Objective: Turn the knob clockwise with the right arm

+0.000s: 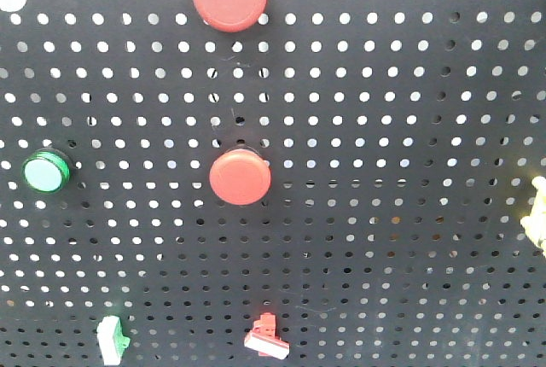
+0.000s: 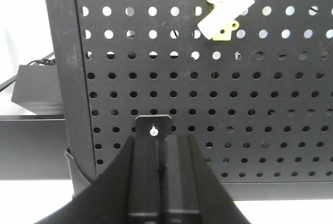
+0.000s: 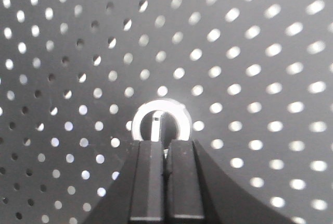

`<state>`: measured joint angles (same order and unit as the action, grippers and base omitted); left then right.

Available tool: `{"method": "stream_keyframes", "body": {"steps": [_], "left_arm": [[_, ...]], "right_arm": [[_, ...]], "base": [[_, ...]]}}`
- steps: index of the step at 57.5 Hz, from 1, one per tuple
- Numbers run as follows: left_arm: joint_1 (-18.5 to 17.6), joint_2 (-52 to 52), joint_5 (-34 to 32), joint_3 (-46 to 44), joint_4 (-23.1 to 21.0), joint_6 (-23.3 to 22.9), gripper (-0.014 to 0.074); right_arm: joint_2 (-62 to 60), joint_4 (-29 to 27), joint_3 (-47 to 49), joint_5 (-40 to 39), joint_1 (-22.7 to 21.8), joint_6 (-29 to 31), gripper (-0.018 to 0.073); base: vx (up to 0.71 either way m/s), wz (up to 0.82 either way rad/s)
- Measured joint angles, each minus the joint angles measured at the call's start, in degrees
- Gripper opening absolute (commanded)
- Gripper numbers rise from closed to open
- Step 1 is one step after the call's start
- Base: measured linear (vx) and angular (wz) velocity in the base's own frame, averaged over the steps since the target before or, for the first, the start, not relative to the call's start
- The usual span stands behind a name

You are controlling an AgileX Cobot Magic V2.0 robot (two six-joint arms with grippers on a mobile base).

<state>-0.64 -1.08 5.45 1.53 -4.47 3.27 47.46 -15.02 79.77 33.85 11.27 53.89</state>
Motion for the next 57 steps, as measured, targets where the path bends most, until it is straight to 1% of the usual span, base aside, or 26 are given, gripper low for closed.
{"method": "stream_keyframes", "body": {"steps": [8, 14, 25, 37, 51, 57], "left_arm": [[0.00, 0.00, 0.00, 0.00, 0.00, 0.00, -0.0006], [0.00, 0.00, 0.00, 0.00, 0.00, 0.00, -0.0006], [0.00, 0.00, 0.00, 0.00, 0.00, 0.00, -0.0006], [0.00, 0.00, 0.00, 0.00, 0.00, 0.00, -0.0006], [0.00, 0.00, 0.00, 0.00, 0.00, 0.00, -0.0006], [0.00, 0.00, 0.00, 0.00, 0.00, 0.00, -0.0006]], "right_arm": [[0.23, -1.02, 0.00, -0.18, 0.00, 0.00, 0.0257], [0.37, -1.75, 0.00, -0.52, 0.00, 0.00, 0.0298], [1.48, -2.65, 0.00, -1.35, 0.00, 0.00, 0.0291], [2.95, -4.22, 0.00, -1.46, 0.00, -0.37, 0.0243], [3.54, -4.49, 0.06, -2.34, 0.00, -0.37, 0.0118], [3.83, -4.49, 0.18, -2.26, 0.00, -0.99, 0.0051]], "base": [[0.00, 0.00], [0.00, 0.00], [0.00, 0.00], [0.00, 0.00], [0.00, 0.00], [0.00, 0.00]]}}
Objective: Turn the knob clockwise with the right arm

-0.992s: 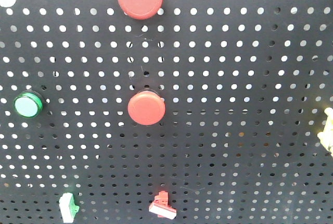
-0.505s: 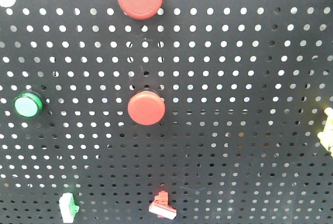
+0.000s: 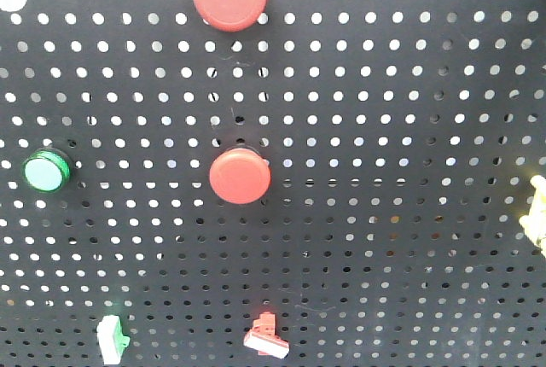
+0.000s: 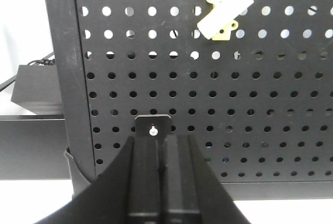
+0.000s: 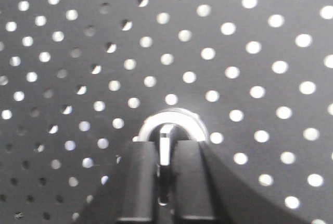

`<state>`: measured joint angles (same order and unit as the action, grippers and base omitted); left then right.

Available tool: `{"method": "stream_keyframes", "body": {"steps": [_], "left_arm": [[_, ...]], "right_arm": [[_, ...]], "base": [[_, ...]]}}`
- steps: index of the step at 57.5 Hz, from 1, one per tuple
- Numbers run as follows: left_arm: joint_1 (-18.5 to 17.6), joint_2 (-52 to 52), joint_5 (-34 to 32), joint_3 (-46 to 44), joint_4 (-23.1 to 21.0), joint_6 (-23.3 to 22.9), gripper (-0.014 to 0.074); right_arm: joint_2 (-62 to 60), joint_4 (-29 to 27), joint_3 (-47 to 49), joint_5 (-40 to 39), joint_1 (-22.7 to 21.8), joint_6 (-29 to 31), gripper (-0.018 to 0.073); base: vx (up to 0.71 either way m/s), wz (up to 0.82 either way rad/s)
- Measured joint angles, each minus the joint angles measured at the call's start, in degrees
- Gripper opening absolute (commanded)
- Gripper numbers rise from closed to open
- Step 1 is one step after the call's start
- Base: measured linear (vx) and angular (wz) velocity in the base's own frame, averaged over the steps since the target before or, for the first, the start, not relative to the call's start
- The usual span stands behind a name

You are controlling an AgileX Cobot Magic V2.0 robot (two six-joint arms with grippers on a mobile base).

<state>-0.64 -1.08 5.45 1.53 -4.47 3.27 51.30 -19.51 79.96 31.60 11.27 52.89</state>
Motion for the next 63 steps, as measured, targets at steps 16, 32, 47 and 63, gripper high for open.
{"method": "stream_keyframes", "body": {"steps": [16, 32, 47, 63], "left_arm": [[0.00, 0.00, 0.00, 0.00, 0.00, 0.00, -0.0006], [0.00, 0.00, 0.00, 0.00, 0.00, 0.00, -0.0006], [0.00, 0.00, 0.00, 0.00, 0.00, 0.00, -0.0006], [0.00, 0.00, 0.00, 0.00, 0.00, 0.00, -0.0006]], "right_arm": [[0.47, -3.22, 0.29, 0.33, 0.00, -19.13, -0.0009], [0.47, -8.33, 0.29, 0.28, -0.53, -50.26, -0.0009], [0.47, -13.52, -0.51, -0.69, -1.10, -64.24, -0.0009], [0.60, -16.08, -0.97, -1.37, -1.10, -66.32, -0.0009]], "base": [[0.00, 0.00], [0.00, 0.00], [0.00, -0.01], [0.00, -0.01]]}}
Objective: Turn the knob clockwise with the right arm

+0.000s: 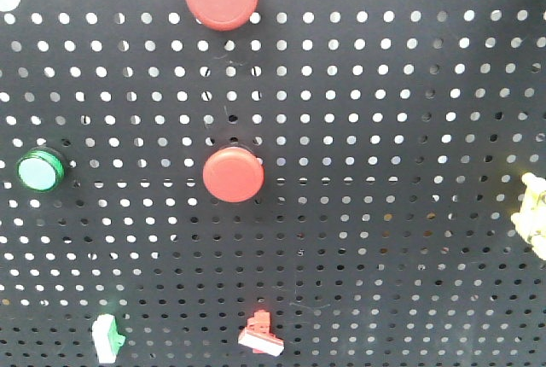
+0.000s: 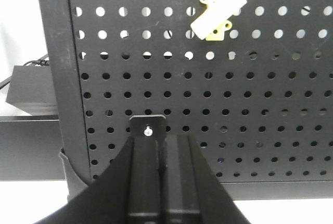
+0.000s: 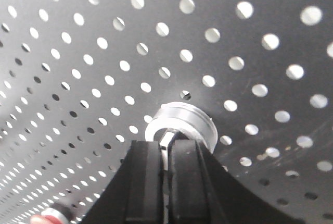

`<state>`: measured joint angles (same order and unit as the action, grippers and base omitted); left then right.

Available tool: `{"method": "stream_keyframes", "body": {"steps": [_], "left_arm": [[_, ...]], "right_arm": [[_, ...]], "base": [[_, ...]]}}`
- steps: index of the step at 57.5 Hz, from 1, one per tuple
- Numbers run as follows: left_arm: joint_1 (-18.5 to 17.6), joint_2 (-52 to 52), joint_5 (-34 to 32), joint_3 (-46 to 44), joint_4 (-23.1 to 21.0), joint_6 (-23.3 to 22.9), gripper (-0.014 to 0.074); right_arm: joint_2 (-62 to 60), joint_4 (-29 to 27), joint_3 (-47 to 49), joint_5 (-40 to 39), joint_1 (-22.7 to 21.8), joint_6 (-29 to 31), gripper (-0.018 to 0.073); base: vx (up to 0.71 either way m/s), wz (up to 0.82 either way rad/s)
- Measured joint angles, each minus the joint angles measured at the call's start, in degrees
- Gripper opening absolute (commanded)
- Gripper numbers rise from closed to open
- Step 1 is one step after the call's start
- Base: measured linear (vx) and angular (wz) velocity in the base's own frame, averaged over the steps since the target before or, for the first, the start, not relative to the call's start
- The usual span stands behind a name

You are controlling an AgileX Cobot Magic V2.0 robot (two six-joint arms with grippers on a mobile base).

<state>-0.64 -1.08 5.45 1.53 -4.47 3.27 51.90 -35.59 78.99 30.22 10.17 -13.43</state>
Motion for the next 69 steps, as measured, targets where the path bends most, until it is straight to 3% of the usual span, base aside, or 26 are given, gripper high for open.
{"method": "stream_keyframes", "body": {"steps": [33, 45, 53, 62, 69], "left_arm": [[0.00, 0.00, 0.00, 0.00, 0.00, 0.00, -0.0006], [0.00, 0.00, 0.00, 0.00, 0.00, 0.00, -0.0006], [0.00, 0.00, 0.00, 0.00, 0.00, 0.00, -0.0006], [0.00, 0.00, 0.00, 0.00, 0.00, 0.00, -0.0006], [0.00, 0.00, 0.00, 0.00, 0.00, 0.00, -0.0006]], "right_arm": [[-5.79, 0.21, 0.30, 2.31, 1.04, -2.35, -0.0009], [-14.14, 13.28, 0.97, 5.84, 1.13, -2.35, -0.0009], [-18.78, 27.26, 0.97, 12.57, 1.13, -2.01, -0.0009], [-23.46, 40.64, -0.84, 17.72, 1.13, 5.66, -0.0009], [-27.77, 43.92, -8.72, 15.10, 1.13, 12.12, -0.0009]], "base": [[0.00, 0.00], [0.00, 0.00], [0.00, 0.00], [0.00, 0.00], [0.00, 0.00]]}}
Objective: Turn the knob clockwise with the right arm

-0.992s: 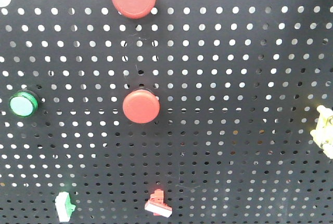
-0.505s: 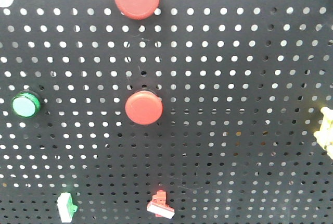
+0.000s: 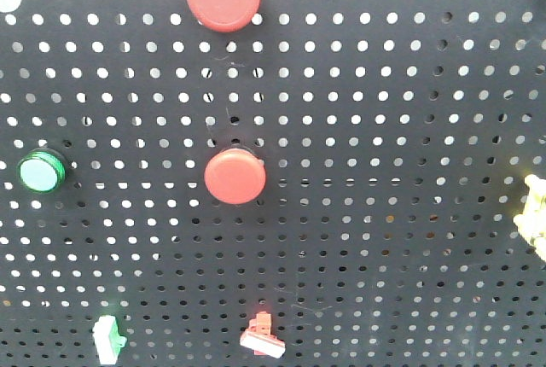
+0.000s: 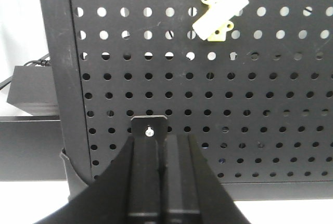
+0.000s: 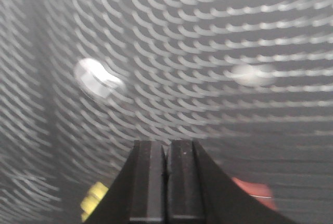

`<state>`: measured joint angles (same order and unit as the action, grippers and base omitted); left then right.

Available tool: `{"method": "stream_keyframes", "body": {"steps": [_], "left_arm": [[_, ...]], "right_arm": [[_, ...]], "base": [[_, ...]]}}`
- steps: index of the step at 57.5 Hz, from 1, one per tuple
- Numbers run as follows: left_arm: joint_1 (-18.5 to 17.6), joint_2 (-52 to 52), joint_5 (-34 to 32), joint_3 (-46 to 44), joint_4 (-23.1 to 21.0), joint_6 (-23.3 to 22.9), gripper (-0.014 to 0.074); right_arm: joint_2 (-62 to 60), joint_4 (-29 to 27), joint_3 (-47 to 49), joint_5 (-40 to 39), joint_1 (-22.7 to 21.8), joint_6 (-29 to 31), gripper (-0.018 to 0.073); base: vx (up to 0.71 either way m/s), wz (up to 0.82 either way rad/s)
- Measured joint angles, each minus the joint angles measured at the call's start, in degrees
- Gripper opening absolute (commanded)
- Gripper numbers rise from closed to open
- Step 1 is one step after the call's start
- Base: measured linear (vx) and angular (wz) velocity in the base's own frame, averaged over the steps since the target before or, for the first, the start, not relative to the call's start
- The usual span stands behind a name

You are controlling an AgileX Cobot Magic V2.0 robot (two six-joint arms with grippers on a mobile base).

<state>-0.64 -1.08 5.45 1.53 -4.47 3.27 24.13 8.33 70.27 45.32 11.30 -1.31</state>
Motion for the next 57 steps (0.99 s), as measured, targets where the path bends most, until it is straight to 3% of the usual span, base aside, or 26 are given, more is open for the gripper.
{"method": "stream_keyframes", "body": {"steps": [11, 25, 40, 50, 57], "left_arm": [[0.00, 0.00, 0.00, 0.00, 0.00, 0.00, -0.0006], [0.00, 0.00, 0.00, 0.00, 0.00, 0.00, -0.0006], [0.00, 0.00, 0.00, 0.00, 0.00, 0.00, -0.0006], [0.00, 0.00, 0.00, 0.00, 0.00, 0.00, -0.0006], [0.00, 0.00, 0.00, 0.00, 0.00, 0.00, -0.0006]], "right_arm": [[-3.41, 0.45, -17.49, -11.61, 0.00, 3.15, -0.0009], [-0.96, 0.58, -34.52, -32.03, 0.00, 3.41, -0.0009], [0.70, 0.58, -45.73, -34.60, 0.00, 3.41, -0.0009], [0.70, 5.18, -51.01, -35.05, 0.00, 5.91, -0.0009], [-2.22, 4.65, -54.64, -35.18, -0.74, 6.21, -0.0009]], "base": [[0.00, 0.00], [0.00, 0.00], [0.00, 0.00], [0.00, 0.00], [0.00, 0.00]]}}
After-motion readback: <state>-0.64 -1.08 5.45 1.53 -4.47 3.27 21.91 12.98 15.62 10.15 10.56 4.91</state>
